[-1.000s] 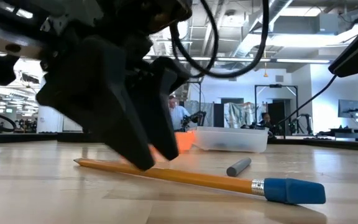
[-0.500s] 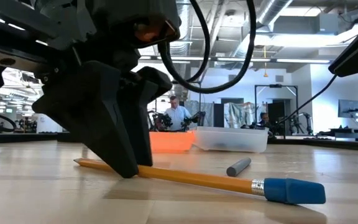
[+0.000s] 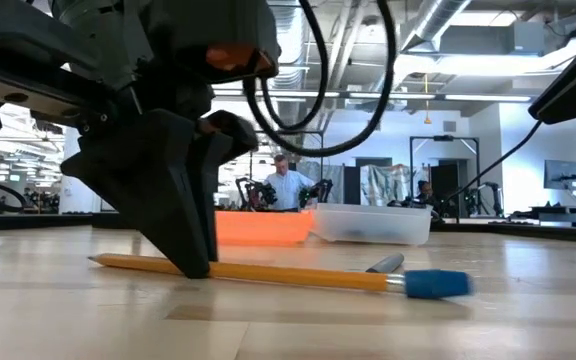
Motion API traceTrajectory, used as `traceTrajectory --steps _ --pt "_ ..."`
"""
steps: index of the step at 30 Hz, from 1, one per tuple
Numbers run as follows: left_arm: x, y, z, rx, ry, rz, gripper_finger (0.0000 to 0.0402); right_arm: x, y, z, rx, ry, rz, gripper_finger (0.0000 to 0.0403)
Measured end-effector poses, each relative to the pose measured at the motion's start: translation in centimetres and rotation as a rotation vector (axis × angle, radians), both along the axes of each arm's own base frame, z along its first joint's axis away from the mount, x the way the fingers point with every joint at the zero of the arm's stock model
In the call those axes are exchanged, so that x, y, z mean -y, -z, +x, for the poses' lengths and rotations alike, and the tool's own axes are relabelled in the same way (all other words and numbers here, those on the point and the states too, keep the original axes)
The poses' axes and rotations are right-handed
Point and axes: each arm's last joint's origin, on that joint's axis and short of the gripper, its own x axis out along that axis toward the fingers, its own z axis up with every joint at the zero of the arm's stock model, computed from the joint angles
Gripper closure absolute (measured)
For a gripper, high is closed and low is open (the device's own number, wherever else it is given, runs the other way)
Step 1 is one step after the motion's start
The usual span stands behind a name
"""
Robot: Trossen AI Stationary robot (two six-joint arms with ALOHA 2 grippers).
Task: Pick & place school supplies into a supply box
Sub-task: Put the orange pencil into the orange supply box
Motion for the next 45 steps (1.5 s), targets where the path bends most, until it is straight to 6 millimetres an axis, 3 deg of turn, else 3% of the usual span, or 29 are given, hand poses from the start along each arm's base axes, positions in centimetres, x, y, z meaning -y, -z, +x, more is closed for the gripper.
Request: traceTrajectory --steps 13,29,45 --pt "-0.2 0.2 -1.2 -0.174 -0.152 -0.078 0.0376 0.0 0.0 0.0 -0.020 -0.008 0.003 0.0297" --pt "0.5 -2.1 1.0 -0.075 -0.029 -0.045 0.0279 -0.1 0.0 0.0 -0.020 -0.008 0.004 0.0297" --pt "-0.6 -0.5 1.4 -0.137 -0.070 -0.060 0.0275 -0.1 0.1 0.0 -0.017 -0.008 0.008 0.0297"
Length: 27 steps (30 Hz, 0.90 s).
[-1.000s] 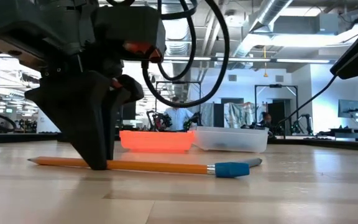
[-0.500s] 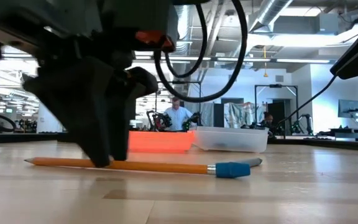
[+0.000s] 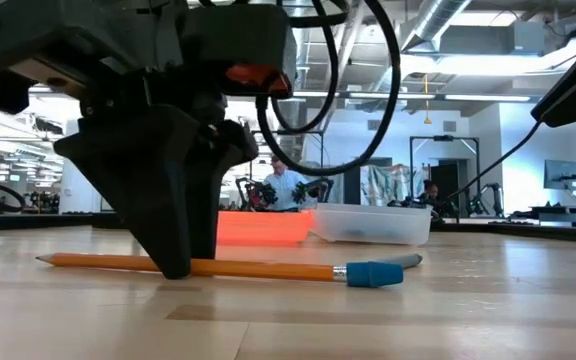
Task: Pick & place school supplies into a supply box
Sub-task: Put the orange pencil into the orange supply box
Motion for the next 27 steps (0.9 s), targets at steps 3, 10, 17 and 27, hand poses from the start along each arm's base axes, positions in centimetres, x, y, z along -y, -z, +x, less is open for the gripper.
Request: traceTrajectory --steps 3,10,17,27 --pt "-0.1 -0.2 -0.2 -0.002 -0.038 0.035 0.0288 0.0 0.0 0.0 0.000 0.000 0.001 0.0297" --pt "-0.1 -0.1 -0.6 -0.043 -0.057 0.051 0.0353 0.0 0.0 0.0 0.000 0.000 0.001 0.0297" --pt "-0.2 0.0 -0.9 -0.076 -0.073 0.049 0.0393 0.0 0.0 0.0 0.001 0.000 0.002 0.0297" --pt "0.0 0.1 -1.7 -0.136 -0.098 0.060 0.0385 -0.1 0.0 0.0 0.004 0.000 0.006 0.0297"
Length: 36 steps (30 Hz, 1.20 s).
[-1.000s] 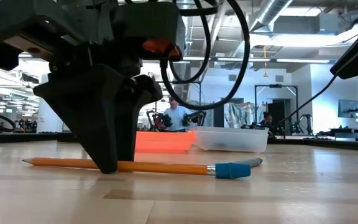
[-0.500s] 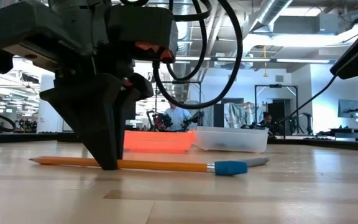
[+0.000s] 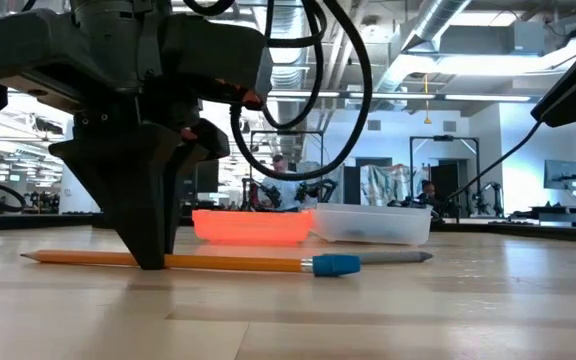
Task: Pick & place school supplies into a supply box
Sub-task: Put the orange pencil into the orange supply box
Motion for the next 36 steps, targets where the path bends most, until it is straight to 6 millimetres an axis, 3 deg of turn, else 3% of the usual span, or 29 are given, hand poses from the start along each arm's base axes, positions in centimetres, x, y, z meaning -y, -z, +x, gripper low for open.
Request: traceTrajectory --steps 14,25,31,36 --pt "1.1 -0.1 -0.7 0.011 0.080 0.068 0.0390 0.0 0.0 0.0 0.001 0.000 0.002 0.0297" --pt "3.8 -3.2 0.5 0.114 0.222 0.095 0.0390 0.0 0.0 0.0 0.003 0.000 0.004 0.0297" --pt "3.1 -5.2 2.1 0.247 0.097 0.219 0.0390 -0.1 0.0 0.0 0.000 -0.006 0.000 0.0297" --pt "0.6 -7.1 4.1 0.377 -0.130 0.335 0.0390 0.0 0.0 0.0 -0.004 -0.006 0.001 0.0297"
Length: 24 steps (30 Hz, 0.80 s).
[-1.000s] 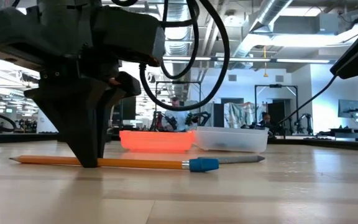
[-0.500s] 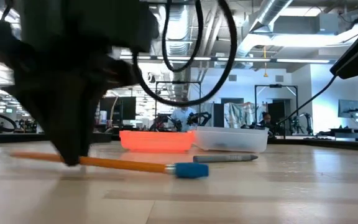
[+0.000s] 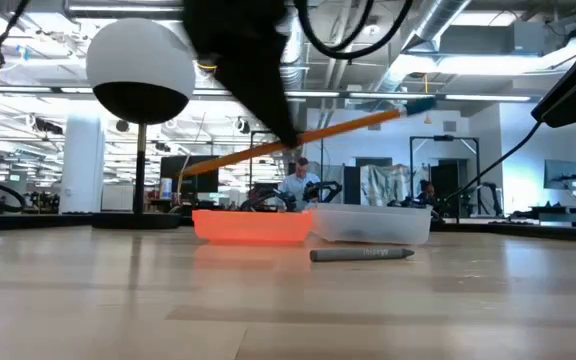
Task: Pick & place school supplies into a supply box
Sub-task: Put the orange pencil into the orange supply box
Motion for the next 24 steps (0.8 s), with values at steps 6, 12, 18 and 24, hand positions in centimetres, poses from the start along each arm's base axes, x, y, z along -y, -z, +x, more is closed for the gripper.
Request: traceTrajectory --steps 6,12,18,24 --pt "-5.0 -1.9 2.8 0.075 -0.136 0.010 0.0390 0.0 0.0 0.0 -0.011 -0.012 -0.015 0.0297" --pt "-11.6 -2.3 5.3 0.145 -0.250 -0.087 0.0390 0.0 0.0 0.0 -0.029 -0.030 -0.039 0.0297" --pt "-18.6 -2.8 6.9 0.266 -0.360 -0.309 0.0389 0.3 0.0 -0.2 -0.047 -0.031 -0.063 0.0297" --pt "-22.5 -3.4 8.1 0.433 -0.417 -0.441 0.0389 0.4 0.0 -0.3 -0.057 -0.030 -0.077 0.0297"
